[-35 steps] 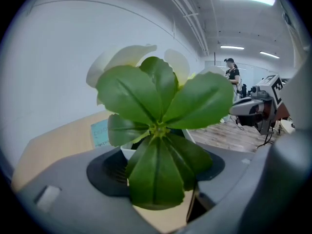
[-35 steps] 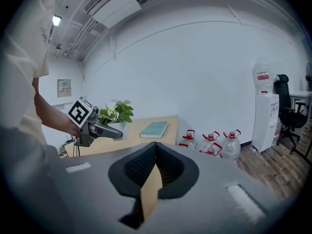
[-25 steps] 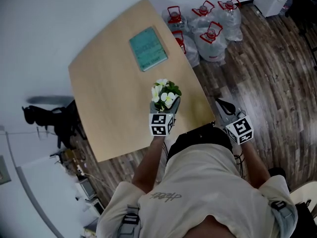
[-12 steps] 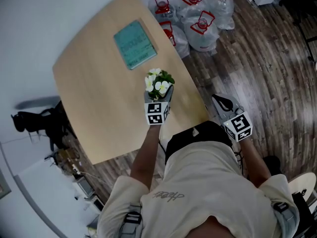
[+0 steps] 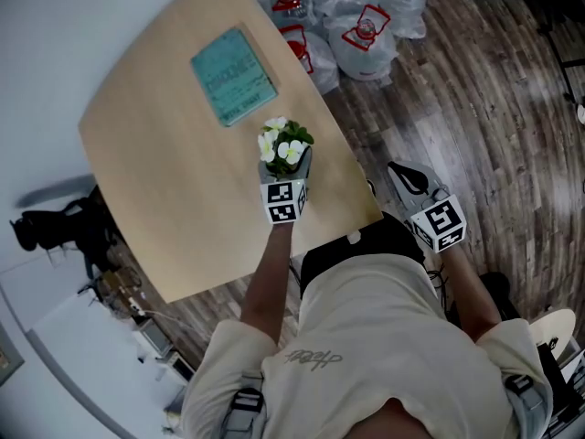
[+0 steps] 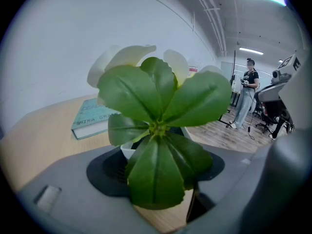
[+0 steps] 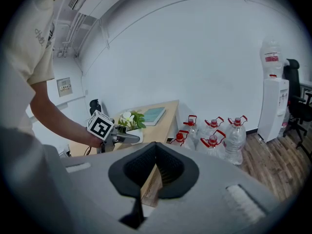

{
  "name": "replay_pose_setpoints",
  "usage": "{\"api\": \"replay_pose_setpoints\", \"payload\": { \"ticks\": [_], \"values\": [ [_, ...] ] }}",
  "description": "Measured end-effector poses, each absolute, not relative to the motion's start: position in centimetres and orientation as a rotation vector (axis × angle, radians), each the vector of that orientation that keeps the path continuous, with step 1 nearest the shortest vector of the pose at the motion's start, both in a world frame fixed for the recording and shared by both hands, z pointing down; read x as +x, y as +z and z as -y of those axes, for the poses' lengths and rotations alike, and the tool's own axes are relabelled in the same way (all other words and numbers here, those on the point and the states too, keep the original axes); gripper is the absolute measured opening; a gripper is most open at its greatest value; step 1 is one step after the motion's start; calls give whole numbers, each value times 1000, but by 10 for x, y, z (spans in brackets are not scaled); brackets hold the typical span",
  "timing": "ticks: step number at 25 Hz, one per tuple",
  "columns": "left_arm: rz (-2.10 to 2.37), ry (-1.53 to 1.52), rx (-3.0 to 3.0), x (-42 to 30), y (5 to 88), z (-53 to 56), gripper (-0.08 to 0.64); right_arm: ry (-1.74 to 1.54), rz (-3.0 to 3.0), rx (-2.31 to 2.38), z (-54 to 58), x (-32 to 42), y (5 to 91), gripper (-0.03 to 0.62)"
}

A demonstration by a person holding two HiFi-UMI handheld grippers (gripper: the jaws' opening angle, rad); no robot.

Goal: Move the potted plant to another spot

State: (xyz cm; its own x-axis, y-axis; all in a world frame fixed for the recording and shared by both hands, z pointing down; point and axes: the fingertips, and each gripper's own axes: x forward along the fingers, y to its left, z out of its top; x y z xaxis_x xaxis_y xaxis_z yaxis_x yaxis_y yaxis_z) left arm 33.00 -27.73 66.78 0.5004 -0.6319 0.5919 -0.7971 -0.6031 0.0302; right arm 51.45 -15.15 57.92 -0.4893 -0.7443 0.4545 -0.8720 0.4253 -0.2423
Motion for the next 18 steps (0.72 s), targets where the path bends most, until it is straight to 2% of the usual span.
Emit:
{"api": "replay_pose_setpoints", "payload": {
  "ticks": [18],
  "values": [
    [1286, 857, 2470, 333, 681, 280, 363, 737, 2385, 1402, 154, 524, 586, 3]
  ]
}}
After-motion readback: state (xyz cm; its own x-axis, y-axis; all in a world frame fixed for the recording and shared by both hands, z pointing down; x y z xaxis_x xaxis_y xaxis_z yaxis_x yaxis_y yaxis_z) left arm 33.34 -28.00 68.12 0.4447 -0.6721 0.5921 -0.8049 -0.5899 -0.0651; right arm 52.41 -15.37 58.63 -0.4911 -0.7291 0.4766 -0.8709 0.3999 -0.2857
